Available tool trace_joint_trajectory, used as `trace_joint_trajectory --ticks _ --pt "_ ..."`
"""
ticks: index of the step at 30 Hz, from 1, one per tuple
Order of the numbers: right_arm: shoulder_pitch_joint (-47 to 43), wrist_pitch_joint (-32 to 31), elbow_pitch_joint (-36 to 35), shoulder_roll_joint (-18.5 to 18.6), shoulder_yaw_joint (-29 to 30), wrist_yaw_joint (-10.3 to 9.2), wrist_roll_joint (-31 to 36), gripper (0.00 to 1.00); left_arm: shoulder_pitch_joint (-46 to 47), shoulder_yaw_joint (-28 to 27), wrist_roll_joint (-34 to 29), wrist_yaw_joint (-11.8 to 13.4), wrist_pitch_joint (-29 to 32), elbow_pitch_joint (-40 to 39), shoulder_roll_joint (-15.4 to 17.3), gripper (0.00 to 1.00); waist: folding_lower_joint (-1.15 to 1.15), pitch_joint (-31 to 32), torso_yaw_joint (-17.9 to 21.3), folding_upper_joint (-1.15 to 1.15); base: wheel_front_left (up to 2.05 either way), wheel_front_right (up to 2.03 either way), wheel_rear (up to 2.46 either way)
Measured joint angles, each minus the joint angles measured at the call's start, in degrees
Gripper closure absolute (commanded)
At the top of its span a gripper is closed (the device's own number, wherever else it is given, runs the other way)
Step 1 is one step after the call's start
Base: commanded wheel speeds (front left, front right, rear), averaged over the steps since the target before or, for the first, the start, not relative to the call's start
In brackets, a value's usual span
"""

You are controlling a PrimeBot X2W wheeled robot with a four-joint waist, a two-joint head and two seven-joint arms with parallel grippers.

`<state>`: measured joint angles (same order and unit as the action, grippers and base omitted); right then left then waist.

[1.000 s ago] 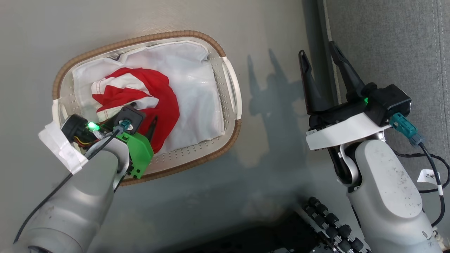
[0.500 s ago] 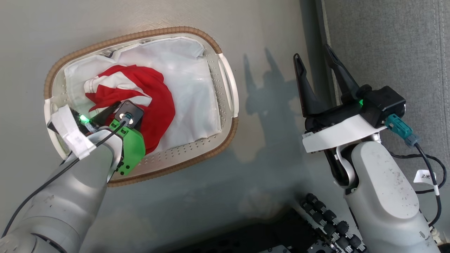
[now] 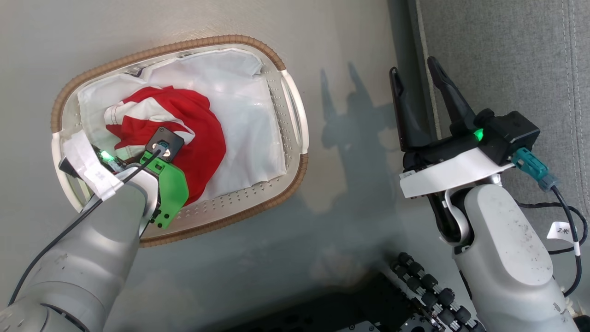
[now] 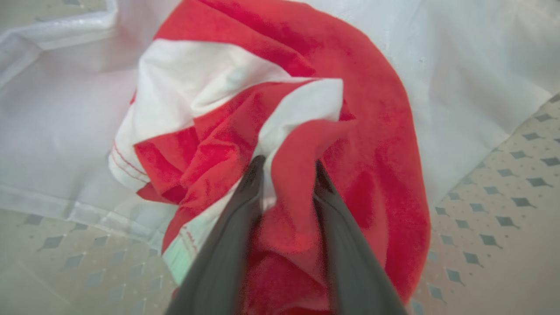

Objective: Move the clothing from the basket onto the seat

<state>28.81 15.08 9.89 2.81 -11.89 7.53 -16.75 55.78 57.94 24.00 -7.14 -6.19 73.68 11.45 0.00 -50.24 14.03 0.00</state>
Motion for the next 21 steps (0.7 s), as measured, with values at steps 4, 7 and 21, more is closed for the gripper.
trace_joint_trajectory --ticks 4,7,21 --pt "-0.01 0.01 0.26 0.00 0.54 0.00 0.01 0.00 -0.43 -0.01 1.27 -0.18 -1.51 -0.03 -0.27 1.00 0.00 0.74 -0.30 0.00 0.00 0.00 0.00" --pt "-0.02 0.00 0.56 0.01 1.04 0.00 0.00 0.00 -1.80 -0.05 2.91 -0.19 -3.81 -1.04 -1.08 1.00 0.00 1.79 -0.61 0.00 0.00 0.00 0.00" --pt "-2.97 0.00 4.00 -0.02 2.01 0.00 2.03 0.00 -7.70 0.60 10.10 -0.26 -8.59 -7.65 -2.45 1.00 0.00 12.28 -2.81 0.00 0.00 0.00 0.00"
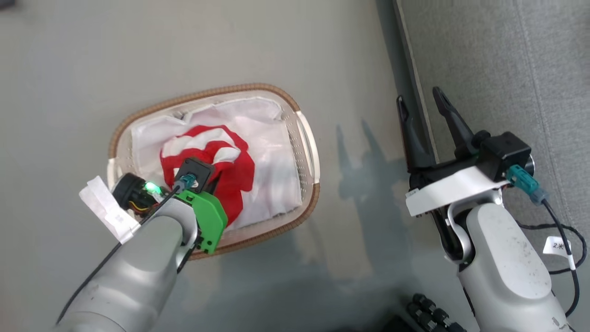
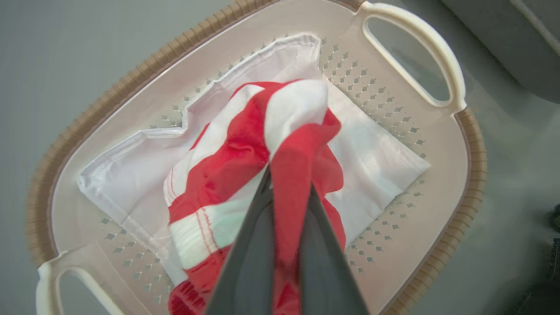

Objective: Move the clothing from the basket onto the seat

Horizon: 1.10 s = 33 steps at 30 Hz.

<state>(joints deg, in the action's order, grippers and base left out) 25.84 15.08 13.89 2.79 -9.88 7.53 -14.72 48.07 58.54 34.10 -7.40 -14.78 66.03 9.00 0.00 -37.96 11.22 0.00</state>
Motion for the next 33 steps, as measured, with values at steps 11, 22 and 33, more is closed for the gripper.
trace_joint_trajectory --ticks 11,22,33 --pt "-5.62 0.00 2.71 -0.01 3.31 0.00 2.31 0.00 -9.66 -12.90 -2.46 0.43 -0.34 -18.26 0.73 1.00 0.00 11.29 -3.75 0.00 0.00 0.00 0.00" --pt "-10.14 0.00 4.28 0.00 3.14 0.00 2.50 0.00 -18.60 -25.21 -9.66 0.32 -0.34 -33.63 -0.78 1.00 0.00 20.58 -7.40 0.00 0.00 0.00 0.00" --pt "-13.51 0.00 5.55 -0.01 3.15 0.00 2.24 0.00 -21.07 -31.94 -12.77 0.07 -0.34 -46.22 -3.18 1.00 -0.01 27.58 -10.05 0.00 0.00 0.00 0.00"
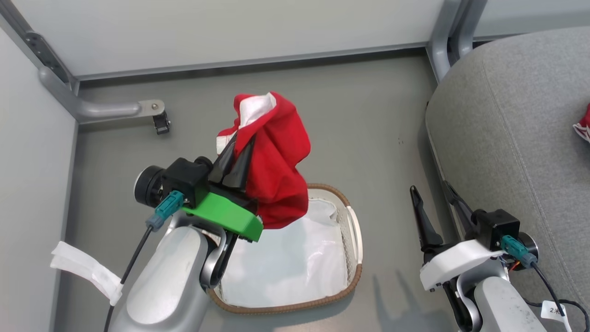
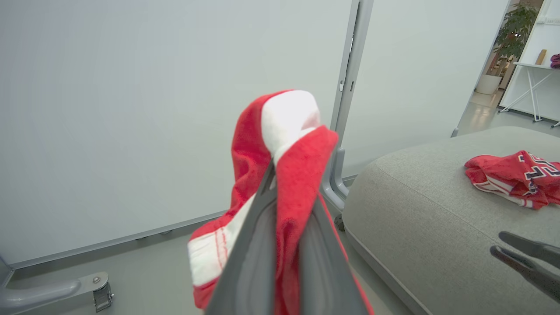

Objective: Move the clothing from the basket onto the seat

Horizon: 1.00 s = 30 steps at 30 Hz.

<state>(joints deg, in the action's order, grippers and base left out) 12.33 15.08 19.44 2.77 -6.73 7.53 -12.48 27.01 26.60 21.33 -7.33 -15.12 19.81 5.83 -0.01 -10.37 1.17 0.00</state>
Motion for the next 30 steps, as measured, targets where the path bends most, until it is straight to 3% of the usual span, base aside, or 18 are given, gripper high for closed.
trace_joint_trajectory --ticks 9,14,20,30 --pt "-2.13 0.00 0.41 0.00 -0.60 0.00 0.01 0.00 0.43 -1.24 0.86 -0.05 -0.01 -8.39 -0.78 1.00 0.00 3.23 -0.83 0.00 0.00 0.00 0.00" --pt "-2.41 0.00 0.41 0.02 -1.94 0.00 -0.90 0.00 0.69 -0.92 0.86 -0.05 0.00 -9.24 -0.77 1.00 0.00 3.89 -0.90 0.00 0.00 0.00 0.00" --pt "-1.43 0.00 -2.67 -0.05 -10.14 -0.01 -2.27 0.00 0.66 -0.85 1.32 -0.05 -0.01 -9.75 -1.01 1.00 0.00 4.07 -0.84 0.00 0.00 0.00 0.00" --pt "9.10 0.01 -6.91 -0.07 -25.99 -0.01 -5.86 0.00 0.63 0.19 1.44 -0.05 -0.01 -9.33 -1.46 1.00 0.00 3.47 -0.94 0.00 0.00 0.00 0.00"
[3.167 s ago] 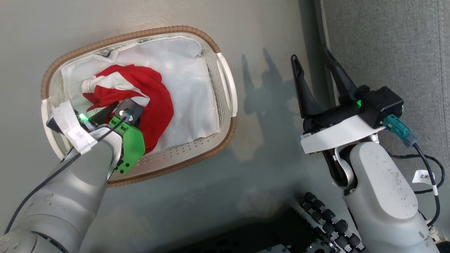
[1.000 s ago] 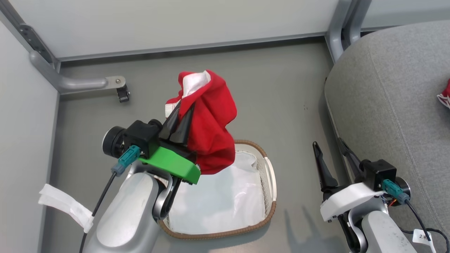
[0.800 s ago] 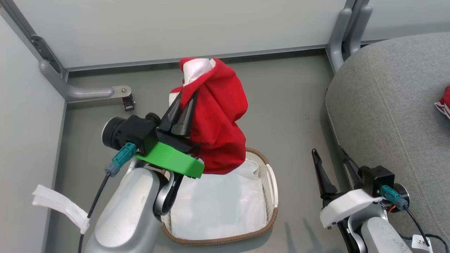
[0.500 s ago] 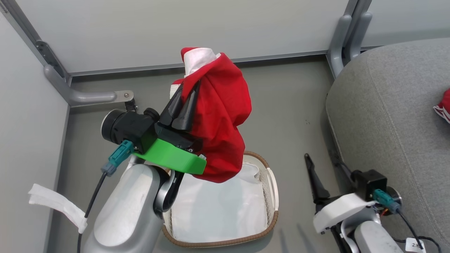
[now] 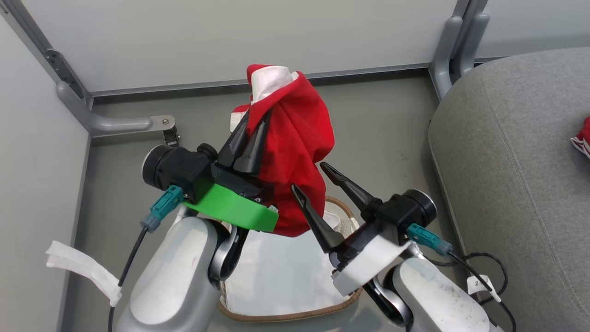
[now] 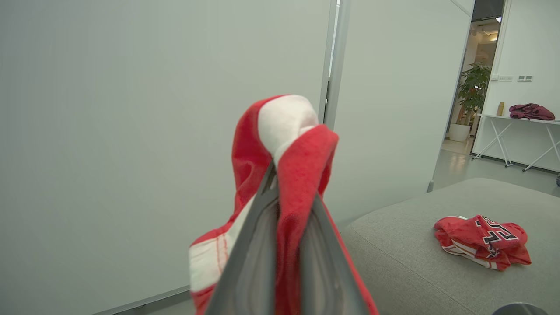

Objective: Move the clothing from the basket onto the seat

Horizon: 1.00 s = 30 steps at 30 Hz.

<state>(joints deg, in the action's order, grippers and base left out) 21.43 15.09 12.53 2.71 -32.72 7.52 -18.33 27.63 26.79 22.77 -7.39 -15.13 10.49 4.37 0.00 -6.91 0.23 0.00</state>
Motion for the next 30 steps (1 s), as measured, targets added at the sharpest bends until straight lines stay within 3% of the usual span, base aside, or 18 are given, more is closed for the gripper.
trace_joint_trajectory --ticks 14,15,16,17,18,28,30 --pt "10.18 0.00 13.81 0.10 -6.30 0.00 0.45 0.00 0.21 3.89 1.65 0.00 0.00 0.38 -0.78 1.00 0.00 -0.37 -2.65 0.00 0.00 0.00 0.00" --pt "10.49 0.00 14.27 0.09 -6.34 0.00 -0.01 0.12 0.25 4.22 1.83 0.00 0.01 0.38 -0.85 1.00 0.00 -0.40 -2.90 0.00 0.00 0.00 0.00" --pt "10.86 0.00 14.58 0.10 -6.44 0.00 -0.21 0.33 0.29 4.41 1.88 0.00 0.01 0.38 -0.88 1.00 0.00 -0.45 -3.09 0.00 0.00 0.00 0.00" --pt "11.24 0.00 14.82 0.09 -6.49 0.00 -0.35 0.80 0.32 4.59 1.97 0.00 0.00 0.38 -0.94 1.00 0.00 -0.52 -3.30 0.00 0.00 0.00 0.00" --pt "11.45 0.00 14.92 0.08 -6.55 0.00 -0.56 1.00 0.33 4.71 2.19 0.00 0.00 0.41 -0.99 1.00 0.00 -0.61 -3.49 0.00 0.00 0.00 0.00" --pt "11.09 0.00 14.19 0.08 -4.85 0.00 -1.34 1.00 0.31 4.09 2.31 -0.01 0.00 2.10 -0.99 1.00 0.00 -1.16 -3.21 0.00 0.00 0.00 0.00" --pt "10.57 -0.01 14.02 0.09 -4.19 0.00 -1.30 1.00 0.29 3.49 2.14 0.00 -0.01 2.74 -0.94 0.27 0.00 -1.27 -2.72 0.00 0.00 0.00 0.00"
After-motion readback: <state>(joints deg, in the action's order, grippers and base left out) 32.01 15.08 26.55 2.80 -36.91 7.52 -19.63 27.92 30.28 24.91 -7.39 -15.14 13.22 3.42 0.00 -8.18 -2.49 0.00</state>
